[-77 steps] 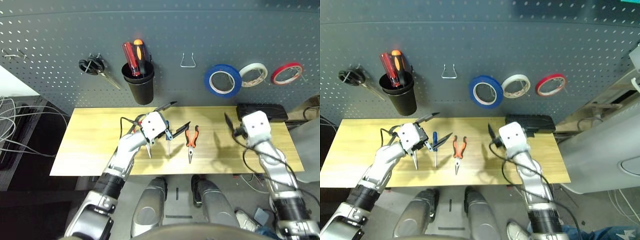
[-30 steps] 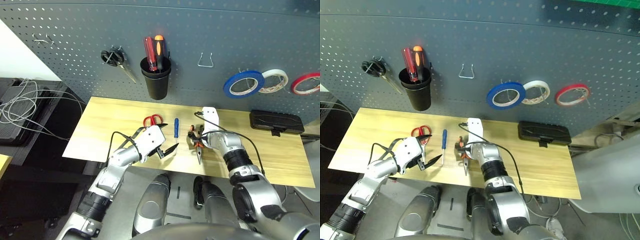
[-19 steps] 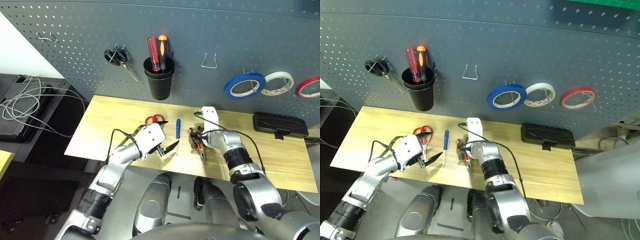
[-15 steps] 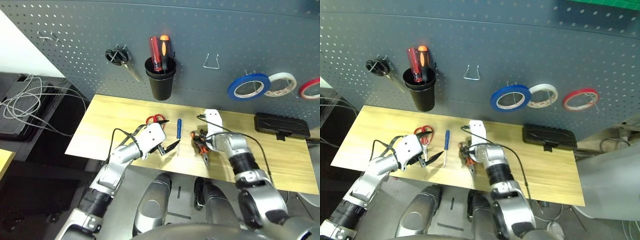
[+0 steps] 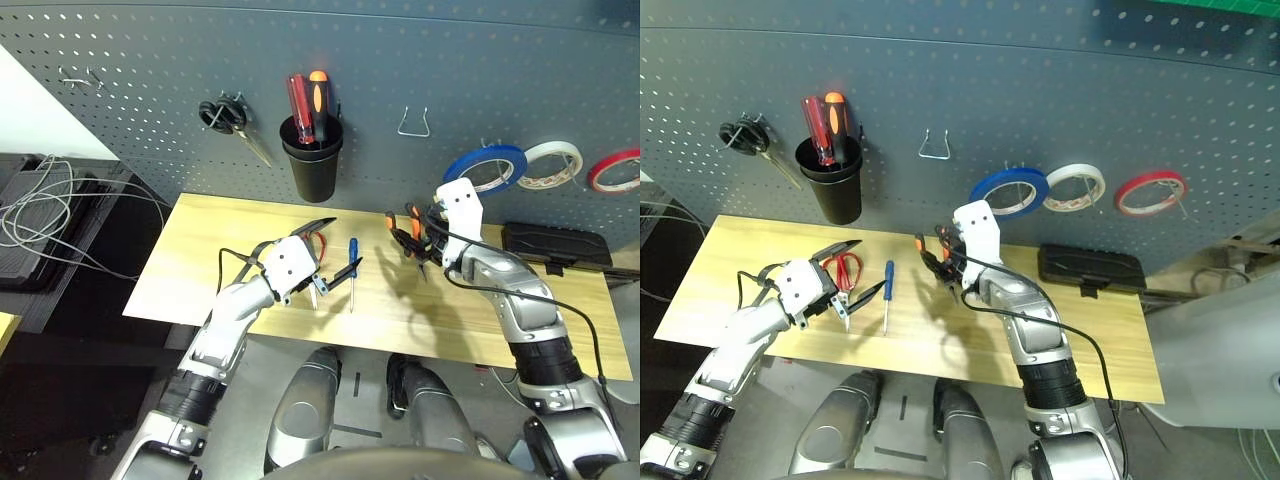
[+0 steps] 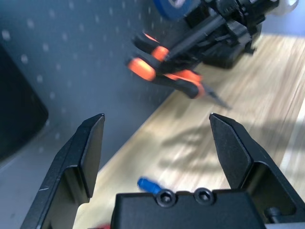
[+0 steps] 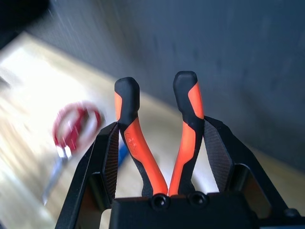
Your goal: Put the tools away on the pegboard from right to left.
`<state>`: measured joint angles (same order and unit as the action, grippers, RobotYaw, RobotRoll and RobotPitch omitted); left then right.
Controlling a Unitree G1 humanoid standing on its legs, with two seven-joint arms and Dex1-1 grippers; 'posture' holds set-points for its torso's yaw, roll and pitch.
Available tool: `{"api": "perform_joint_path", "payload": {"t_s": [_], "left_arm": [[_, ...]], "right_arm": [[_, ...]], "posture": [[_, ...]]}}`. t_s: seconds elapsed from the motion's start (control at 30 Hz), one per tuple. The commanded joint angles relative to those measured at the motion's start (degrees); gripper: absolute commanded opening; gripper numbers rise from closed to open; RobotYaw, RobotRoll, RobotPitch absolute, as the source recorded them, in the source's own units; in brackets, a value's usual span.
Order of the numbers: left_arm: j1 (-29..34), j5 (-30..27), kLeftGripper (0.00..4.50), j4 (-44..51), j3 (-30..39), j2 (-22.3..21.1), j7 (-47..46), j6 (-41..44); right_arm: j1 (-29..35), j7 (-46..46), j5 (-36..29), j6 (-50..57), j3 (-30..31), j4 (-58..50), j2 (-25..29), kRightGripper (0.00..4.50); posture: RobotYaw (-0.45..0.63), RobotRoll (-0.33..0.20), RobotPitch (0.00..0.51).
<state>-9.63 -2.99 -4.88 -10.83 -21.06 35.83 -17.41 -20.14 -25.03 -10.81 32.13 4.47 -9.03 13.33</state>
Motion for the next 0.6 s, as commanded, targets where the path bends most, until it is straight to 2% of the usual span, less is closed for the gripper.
{"api": "perform_joint_path", "payload": {"t_s": [0.03,0.3,0.6], "left_arm": [[-0.8,-1.5,4.5,1.1,1.2,0.6,0.1,-0.3],[-1.9,-3.0,4.5,3.0,2.6,1.4,-0.1,-2.2],[-3.3,-3.1,4.5,3.0,2.9,1.8,-0.1,-2.5]], "right_arm": [[-1.2,-0.6,-1.3,-4.4,-0.8,-4.0,-0.5,3.0],[-6.8,2.1,-2.4,-6.6,-3.2,-9.5,-2.1,3.0],[-16.6,7.6,-3.3,-7.4,-6.6,-11.7,-4.2,3.0]], "posture": [[0.19,0.0,0.217],[0.18,0.0,0.219],[0.16,0.0,0.214]]}}
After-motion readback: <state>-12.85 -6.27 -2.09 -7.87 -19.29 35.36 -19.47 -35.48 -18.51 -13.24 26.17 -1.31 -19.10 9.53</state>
